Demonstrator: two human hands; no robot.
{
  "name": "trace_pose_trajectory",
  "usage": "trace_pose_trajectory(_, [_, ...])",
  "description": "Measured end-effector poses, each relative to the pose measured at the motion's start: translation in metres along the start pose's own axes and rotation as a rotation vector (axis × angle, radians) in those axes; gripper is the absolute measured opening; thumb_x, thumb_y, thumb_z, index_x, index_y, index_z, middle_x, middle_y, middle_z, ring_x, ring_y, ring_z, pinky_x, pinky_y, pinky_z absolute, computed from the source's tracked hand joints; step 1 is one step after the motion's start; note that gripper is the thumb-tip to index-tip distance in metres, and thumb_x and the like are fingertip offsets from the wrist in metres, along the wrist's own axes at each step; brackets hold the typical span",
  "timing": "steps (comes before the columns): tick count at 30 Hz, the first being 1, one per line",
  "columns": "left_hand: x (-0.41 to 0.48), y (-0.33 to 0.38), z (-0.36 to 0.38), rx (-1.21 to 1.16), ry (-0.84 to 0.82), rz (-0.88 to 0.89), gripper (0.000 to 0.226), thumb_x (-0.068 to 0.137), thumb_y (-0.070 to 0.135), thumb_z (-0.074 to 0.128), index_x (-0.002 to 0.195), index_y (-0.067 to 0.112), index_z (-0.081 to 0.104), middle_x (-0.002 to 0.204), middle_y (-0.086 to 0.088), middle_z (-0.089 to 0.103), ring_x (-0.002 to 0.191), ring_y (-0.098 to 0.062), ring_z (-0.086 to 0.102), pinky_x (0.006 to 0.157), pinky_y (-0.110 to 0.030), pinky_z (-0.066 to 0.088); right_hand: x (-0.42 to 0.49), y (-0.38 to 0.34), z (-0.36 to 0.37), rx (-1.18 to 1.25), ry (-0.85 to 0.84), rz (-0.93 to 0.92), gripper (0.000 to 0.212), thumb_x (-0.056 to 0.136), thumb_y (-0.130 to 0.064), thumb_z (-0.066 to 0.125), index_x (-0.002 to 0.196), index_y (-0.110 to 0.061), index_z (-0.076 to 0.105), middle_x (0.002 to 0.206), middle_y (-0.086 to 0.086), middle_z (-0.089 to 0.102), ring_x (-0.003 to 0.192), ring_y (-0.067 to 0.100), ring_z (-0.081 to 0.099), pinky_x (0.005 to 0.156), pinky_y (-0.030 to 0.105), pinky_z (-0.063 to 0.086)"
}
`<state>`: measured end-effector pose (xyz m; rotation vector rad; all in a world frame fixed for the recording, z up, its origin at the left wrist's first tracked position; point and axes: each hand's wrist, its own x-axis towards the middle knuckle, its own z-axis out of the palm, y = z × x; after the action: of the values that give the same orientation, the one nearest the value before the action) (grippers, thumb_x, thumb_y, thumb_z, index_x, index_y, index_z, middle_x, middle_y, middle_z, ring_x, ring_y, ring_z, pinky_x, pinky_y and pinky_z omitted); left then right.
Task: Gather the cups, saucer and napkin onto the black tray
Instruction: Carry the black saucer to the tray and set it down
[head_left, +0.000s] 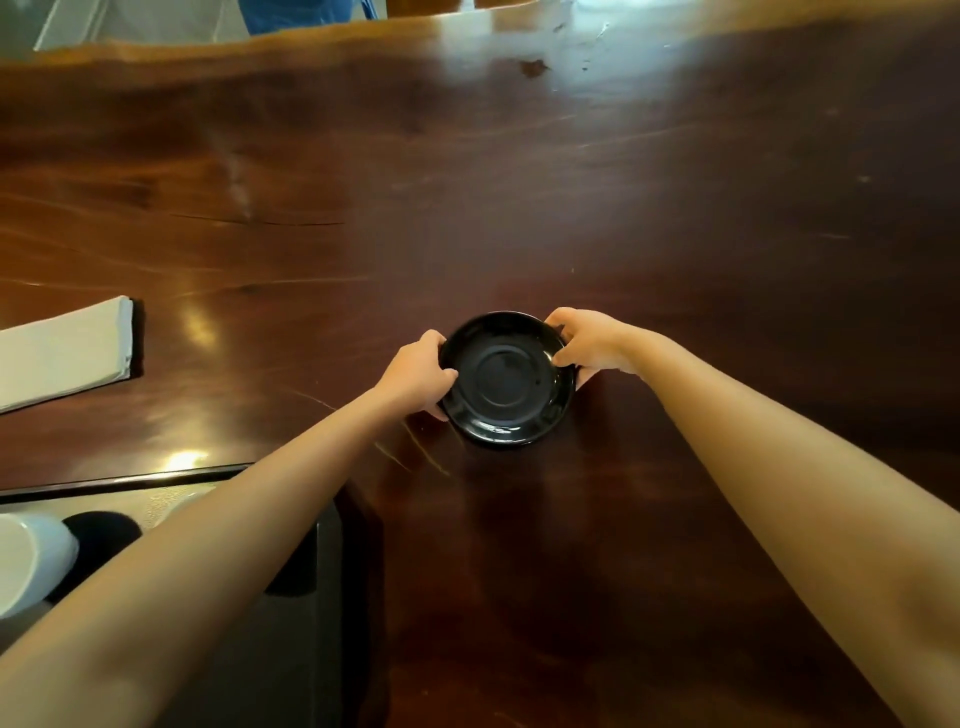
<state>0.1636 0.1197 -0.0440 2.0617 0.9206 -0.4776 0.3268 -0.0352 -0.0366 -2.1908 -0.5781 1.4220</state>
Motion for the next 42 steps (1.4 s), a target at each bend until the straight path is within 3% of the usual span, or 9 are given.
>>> trace_pose_trajectory(3, [-0.002,0.003,0.001,0.003,0.052,0.016,0.018,0.089,0.009,0.053,0.105,0.014,0.045,0.102,-0.008,0.055,0.054,-0.013,0.060,0.033,-0.013,0.044,-0.006,-0.002,0.002,0.015,0.030,0.000,0.045,0.084,0.009,0.054,0.124,-0.011,0.048,0.110,0.013,0.055,0.092,0.030,0.064,0.067,0.041,0.060])
trace_pose_trajectory(10, [-0.015,0.014,-0.011,0.021,0.104,0.071,0.025,0.088,0.011,0.058,0.112,0.009,0.051,0.116,-0.012,0.058,0.070,-0.018,0.053,0.039,-0.012,0.045,-0.035,-0.015,-0.005,0.026,0.043,-0.015,0.045,0.085,0.010,0.054,0.125,-0.009,0.047,0.111,0.013,0.055,0.098,0.034,0.063,0.070,0.042,0.059])
trace_pose_trajectory(12, [-0.023,0.020,-0.021,0.046,0.125,0.093,0.028,0.087,0.013,0.060,0.114,0.009,0.052,0.117,-0.012,0.059,0.077,-0.019,0.053,0.049,-0.015,0.045,-0.046,-0.025,-0.010,0.016,0.050,-0.037,0.043,0.085,0.010,0.054,0.124,-0.009,0.048,0.110,0.012,0.056,0.096,0.034,0.064,0.072,0.043,0.059])
trace_pose_trajectory(15, [-0.037,0.028,-0.040,0.024,0.139,0.128,0.031,0.087,0.011,0.060,0.117,0.008,0.051,0.118,-0.012,0.058,0.070,-0.018,0.053,0.043,-0.009,0.045,-0.066,-0.043,-0.014,0.003,0.075,-0.071,0.042,0.085,0.010,0.054,0.122,-0.008,0.049,0.111,0.010,0.055,0.095,0.034,0.064,0.074,0.044,0.058])
trace_pose_trajectory(17, [-0.050,0.033,-0.054,0.041,0.156,0.151,0.035,0.087,0.011,0.061,0.120,0.008,0.050,0.120,-0.011,0.058,0.079,-0.021,0.058,0.049,-0.012,0.048,-0.080,-0.057,-0.016,-0.009,0.098,-0.096,0.042,0.085,0.011,0.054,0.123,-0.006,0.050,0.110,0.009,0.054,0.090,0.032,0.064,0.074,0.044,0.057])
trace_pose_trajectory(20, [-0.071,0.038,-0.074,0.094,0.205,0.174,0.038,0.084,0.014,0.063,0.120,0.007,0.052,0.121,-0.012,0.060,0.106,-0.026,0.057,0.074,-0.025,0.043,-0.104,-0.081,-0.015,-0.049,0.115,-0.133,0.042,0.085,0.011,0.053,0.124,-0.004,0.050,0.115,0.010,0.054,0.093,0.035,0.065,0.078,0.048,0.057])
trace_pose_trajectory(26, [-0.118,0.034,-0.120,0.118,0.302,0.207,0.041,0.082,0.016,0.066,0.119,0.005,0.054,0.123,-0.013,0.060,0.113,-0.027,0.054,0.082,-0.028,0.039,-0.153,-0.138,-0.008,-0.161,0.110,-0.219,0.040,0.087,0.011,0.051,0.124,-0.001,0.050,0.124,0.017,0.058,0.094,0.039,0.067,0.081,0.050,0.056])
trace_pose_trajectory(37, [-0.210,-0.028,-0.204,0.065,0.442,0.259,0.030,0.079,0.012,0.067,0.107,0.005,0.062,0.111,-0.014,0.066,0.086,-0.018,0.055,0.071,-0.027,0.042,-0.204,-0.238,0.065,-0.357,0.205,-0.334,0.038,0.083,0.005,0.058,0.119,-0.004,0.055,0.116,0.015,0.063,0.092,0.031,0.069,0.081,0.047,0.057])
trace_pose_trajectory(42, [-0.254,-0.095,-0.228,-0.033,0.480,0.277,0.028,0.078,0.009,0.067,0.105,0.003,0.063,0.109,-0.016,0.066,0.093,-0.026,0.060,0.078,-0.033,0.049,-0.213,-0.272,0.132,-0.334,0.211,-0.371,0.038,0.084,0.004,0.058,0.119,-0.009,0.054,0.109,0.009,0.063,0.078,0.020,0.070,0.061,0.027,0.060])
